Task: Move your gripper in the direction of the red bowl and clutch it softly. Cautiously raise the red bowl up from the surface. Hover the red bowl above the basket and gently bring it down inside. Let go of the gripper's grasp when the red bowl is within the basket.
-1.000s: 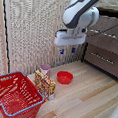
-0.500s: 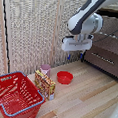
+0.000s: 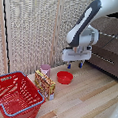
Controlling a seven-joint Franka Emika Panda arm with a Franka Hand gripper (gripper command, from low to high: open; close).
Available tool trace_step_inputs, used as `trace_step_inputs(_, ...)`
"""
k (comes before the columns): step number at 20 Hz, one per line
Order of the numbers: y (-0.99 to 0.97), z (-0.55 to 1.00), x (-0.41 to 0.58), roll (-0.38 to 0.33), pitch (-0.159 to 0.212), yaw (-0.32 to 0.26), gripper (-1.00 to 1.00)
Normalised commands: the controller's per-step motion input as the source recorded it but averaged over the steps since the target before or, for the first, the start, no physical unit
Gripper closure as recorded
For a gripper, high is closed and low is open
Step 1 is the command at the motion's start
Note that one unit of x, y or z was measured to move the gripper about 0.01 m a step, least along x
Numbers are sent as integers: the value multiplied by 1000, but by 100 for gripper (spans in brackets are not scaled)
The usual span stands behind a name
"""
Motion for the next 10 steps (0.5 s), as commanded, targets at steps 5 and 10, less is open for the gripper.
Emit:
trace_step_inputs(5,-82,-459,0,15,-12,-19,-100)
trace_step_inputs(10,-9,-346,0,5,-17,-12,100)
